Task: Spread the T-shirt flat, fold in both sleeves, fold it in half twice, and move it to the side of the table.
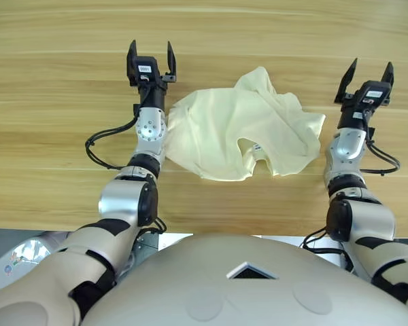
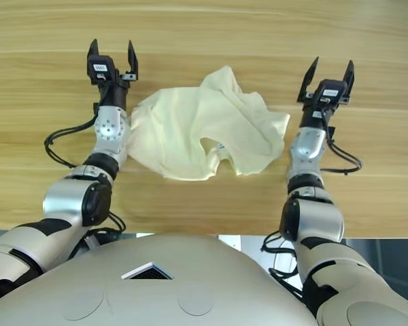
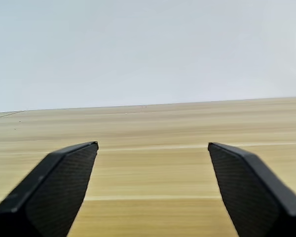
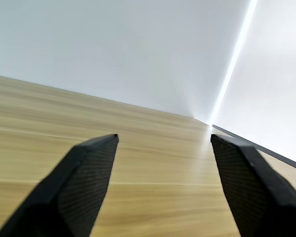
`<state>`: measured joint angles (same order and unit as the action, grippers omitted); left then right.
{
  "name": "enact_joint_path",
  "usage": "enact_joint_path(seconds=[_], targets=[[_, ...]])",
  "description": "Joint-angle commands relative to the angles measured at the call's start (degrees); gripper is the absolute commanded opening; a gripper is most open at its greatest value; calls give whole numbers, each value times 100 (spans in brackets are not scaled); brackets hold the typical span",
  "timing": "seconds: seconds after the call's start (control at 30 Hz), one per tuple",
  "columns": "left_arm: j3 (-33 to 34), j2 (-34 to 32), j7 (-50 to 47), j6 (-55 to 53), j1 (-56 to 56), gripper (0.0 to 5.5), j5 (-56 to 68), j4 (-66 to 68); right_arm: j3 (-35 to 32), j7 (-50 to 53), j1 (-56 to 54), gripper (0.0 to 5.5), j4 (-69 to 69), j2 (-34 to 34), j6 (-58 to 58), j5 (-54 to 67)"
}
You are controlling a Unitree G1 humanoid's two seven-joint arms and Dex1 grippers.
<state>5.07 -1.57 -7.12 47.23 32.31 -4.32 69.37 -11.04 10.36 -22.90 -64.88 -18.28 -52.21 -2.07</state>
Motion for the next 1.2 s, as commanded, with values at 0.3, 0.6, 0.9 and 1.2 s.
enact_joint_path(seconds=[0.3, 0.6, 0.9, 1.2], targets=[[237, -42, -25, -346, 225, 415, 193, 159, 94, 118, -534, 345, -311, 249, 342, -128], [729, -92, 292, -18, -115, 415, 794, -115, 119, -258, -419, 345, -305, 384, 442, -52], [773, -753, 448, 424, -487, 415, 711, -997, -90, 9, 374, 345, 613, -561, 175, -204], [247, -630, 938, 583, -1439, 415, 524, -2163, 257, -603, 1422, 345, 2379, -301, 402, -166]])
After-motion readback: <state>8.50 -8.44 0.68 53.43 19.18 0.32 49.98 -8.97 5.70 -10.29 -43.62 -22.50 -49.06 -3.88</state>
